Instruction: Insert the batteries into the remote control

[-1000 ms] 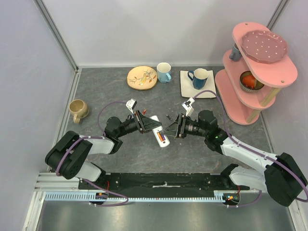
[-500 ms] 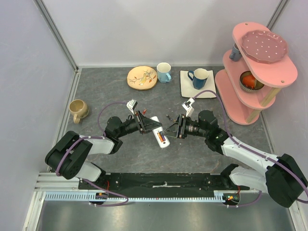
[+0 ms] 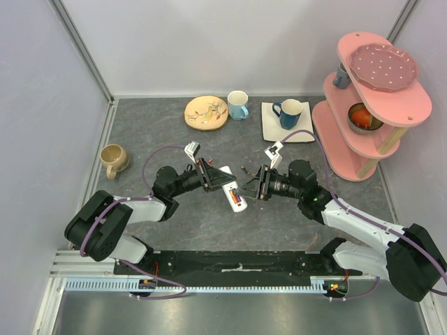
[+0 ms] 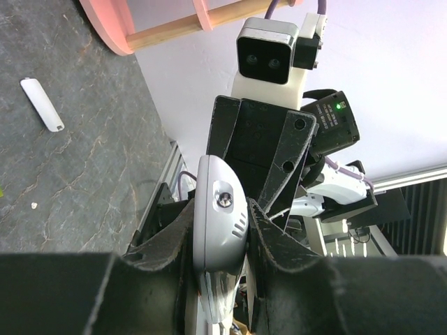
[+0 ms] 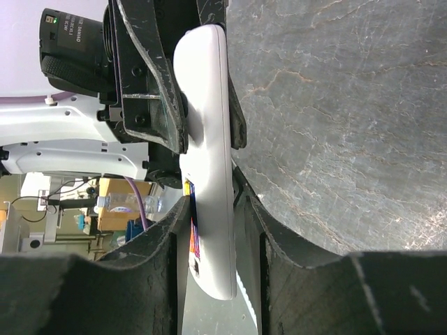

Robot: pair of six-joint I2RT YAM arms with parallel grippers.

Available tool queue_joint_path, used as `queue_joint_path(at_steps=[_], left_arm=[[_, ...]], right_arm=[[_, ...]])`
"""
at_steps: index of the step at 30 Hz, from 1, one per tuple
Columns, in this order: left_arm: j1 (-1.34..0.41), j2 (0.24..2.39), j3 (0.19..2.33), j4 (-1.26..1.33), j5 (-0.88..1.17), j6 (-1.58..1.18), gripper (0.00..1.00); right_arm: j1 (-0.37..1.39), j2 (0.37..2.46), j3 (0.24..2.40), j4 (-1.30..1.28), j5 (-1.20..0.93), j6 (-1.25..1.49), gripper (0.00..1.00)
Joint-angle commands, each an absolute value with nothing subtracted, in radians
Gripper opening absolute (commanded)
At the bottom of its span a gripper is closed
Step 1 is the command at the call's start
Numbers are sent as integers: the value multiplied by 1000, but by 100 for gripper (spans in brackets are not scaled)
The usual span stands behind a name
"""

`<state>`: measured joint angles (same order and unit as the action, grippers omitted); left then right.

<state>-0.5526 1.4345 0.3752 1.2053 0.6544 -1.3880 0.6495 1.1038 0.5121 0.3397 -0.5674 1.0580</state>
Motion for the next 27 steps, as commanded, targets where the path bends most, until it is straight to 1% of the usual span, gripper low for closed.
queue_joint_path(at_steps=[1,4,6,10,13,19,27], left_arm=[[-555,1362,446,1525,634,-1440,2],[-555,1359,446,1525,635,-1440,2],[-555,1359,446,1520,637,-1437,2],[-557,1358,439,1477,646,-1411,2],[-558,1355,420,1441,652,-1384,2],[-558,1367,374,1439,658,-1368,2],[-558,1382,365,1442,663,-1367,2]], right_arm=[[643,1120,499,229,-540,1011,40],[643,1117,495,232,-538,1011,40],[643,1117,497,236,-540,1014,41],[644,1109,509,241,-531,1037,63],[641,1103,532,242,-522,1052,68],[630,1082,560,279,-526,1084,70],[630,1057,565,321,-574,1080,72]])
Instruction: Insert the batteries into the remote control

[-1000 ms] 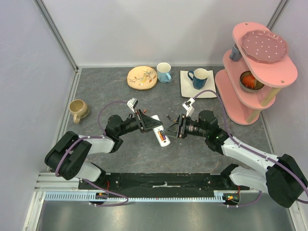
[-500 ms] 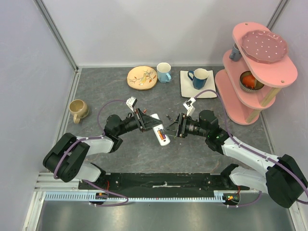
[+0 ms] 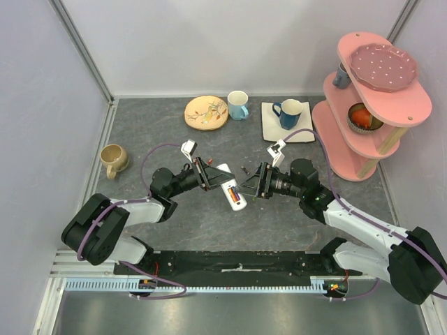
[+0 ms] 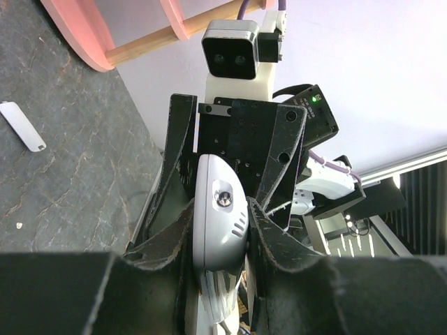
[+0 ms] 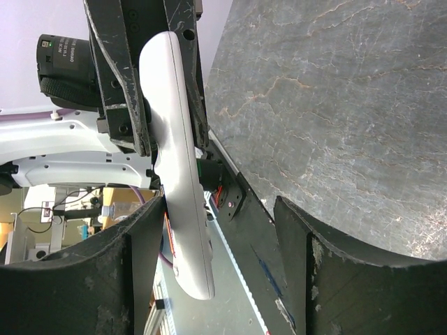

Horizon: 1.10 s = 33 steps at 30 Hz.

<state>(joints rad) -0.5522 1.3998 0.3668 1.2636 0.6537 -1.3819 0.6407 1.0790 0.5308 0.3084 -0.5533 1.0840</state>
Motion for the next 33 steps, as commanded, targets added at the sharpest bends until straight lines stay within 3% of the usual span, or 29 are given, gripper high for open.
queue_joint_path(at_steps=[1,26,33], left_arm=[[-558,1382,365,1442,663,-1367,2],[-577,1370,434,1378,672,-1368,2],[-577,1370,422,1361,672,-1350,2]], right_arm=[[629,1060,568,322,-583,1074,72],[643,1146,572,252,-638,983,66],[640,1115,592,262,-624,997,71]])
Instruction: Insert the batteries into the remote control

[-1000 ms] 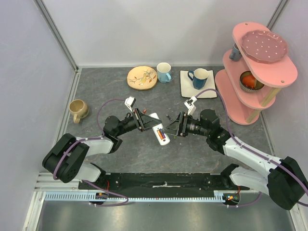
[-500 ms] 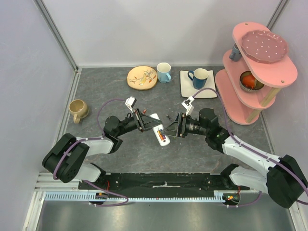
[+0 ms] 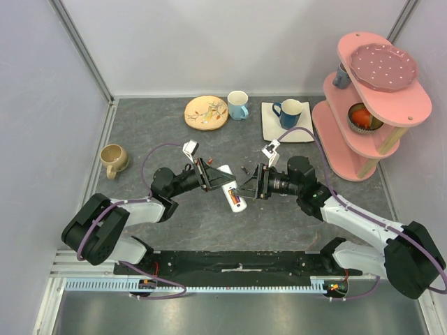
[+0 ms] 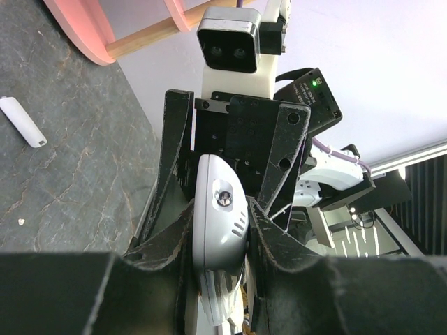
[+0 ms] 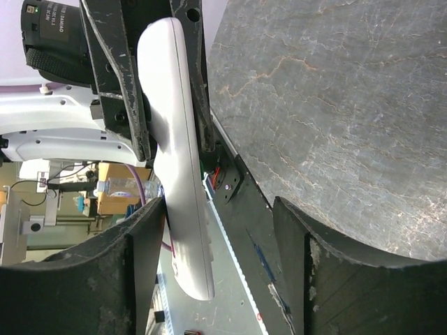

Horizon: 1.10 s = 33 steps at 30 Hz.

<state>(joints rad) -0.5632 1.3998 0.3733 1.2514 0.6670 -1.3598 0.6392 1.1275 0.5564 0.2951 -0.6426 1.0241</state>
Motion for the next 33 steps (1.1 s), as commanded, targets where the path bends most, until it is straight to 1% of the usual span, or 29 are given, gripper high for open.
queue_joint_path(at_steps=[1,5,9,11,12,13,15,16,17,18,19,21,22,25,28,33], left_arm=[[-577,1371,417,1361,672,-1344,2],[-577,1381,391,1364,670,-1328,2],[-577,1381,371,1361,673,-1315,2],[-577,1379,362,1361,673,-1307,2],[-577,1378,361,1359,672,-1304,2],[-577,1378,357,1358,672,-1299,2],[-577,1373,351,1353,672,-1296,2],[-577,1367,348,1345,672,-1292,2],[-577,1362,336,1344,670,-1289,2],[-577,1358,328,1338,667,-1287,2],[-577,1344,322,1318,667,-1285,2],[-577,1327,305,1295,669,-1278,2],[-577,1316,298,1266,669,-1273,2],[-577,1269,269,1233,670,-1247,2],[-577,1226,250,1200,670,-1227,2],[-577,1190,213,1206,672,-1226,2]], right_arm=[[634,1109,603,255,-620,999,71],[597,1083,667,215,-633,993,74],[514,1037,757,155,-679,967,75],[467,1023,793,89,-696,939,75],[450,1011,826,56,-692,883,75],[434,1006,842,-39,-675,852,76],[408,1005,886,-179,-515,758,75],[408,1011,899,-325,-415,670,75],[410,1035,907,-384,-329,640,72],[410,1051,907,-437,-164,617,71],[410,1067,904,-510,-102,580,68],[410,1100,876,-548,36,555,67],[410,1104,862,-560,72,549,65],[408,1118,812,-555,173,531,64],[408,1175,795,-557,207,505,63],[410,1267,793,-529,195,485,62]])
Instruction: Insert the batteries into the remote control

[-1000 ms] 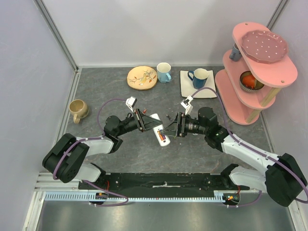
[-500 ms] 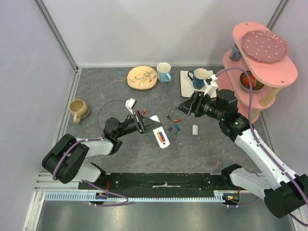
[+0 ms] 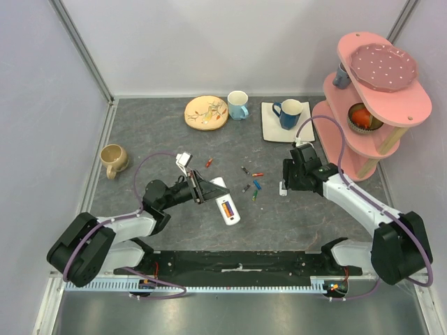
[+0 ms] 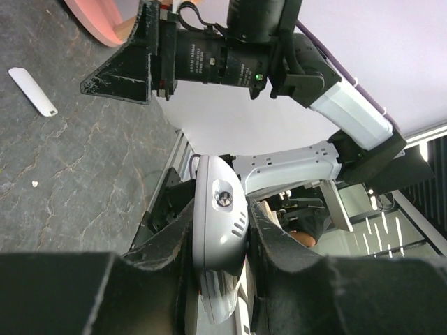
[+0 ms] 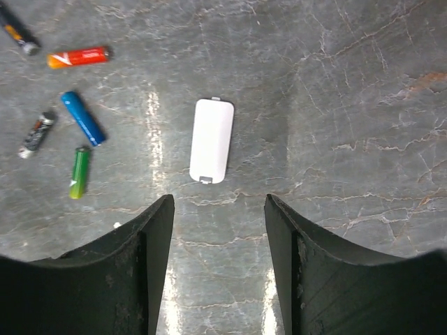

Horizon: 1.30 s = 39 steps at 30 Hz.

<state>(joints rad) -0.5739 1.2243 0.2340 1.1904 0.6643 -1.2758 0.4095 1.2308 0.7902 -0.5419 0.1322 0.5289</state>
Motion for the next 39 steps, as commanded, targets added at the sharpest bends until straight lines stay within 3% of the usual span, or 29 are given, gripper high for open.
queue_joint_path(at_steps=[1,22,39], left_arm=[[-577,1187,204,1210,672,-1227,2],[-577,1173,179,1223,680,-1236,2],[-577,1169,176,1216,673,-1238,2]], right_arm=[[410,1266,789,-502,189,485,61],[462,1485,827,-439,150,428,65],[465,1562,839,-394,206,482,57]])
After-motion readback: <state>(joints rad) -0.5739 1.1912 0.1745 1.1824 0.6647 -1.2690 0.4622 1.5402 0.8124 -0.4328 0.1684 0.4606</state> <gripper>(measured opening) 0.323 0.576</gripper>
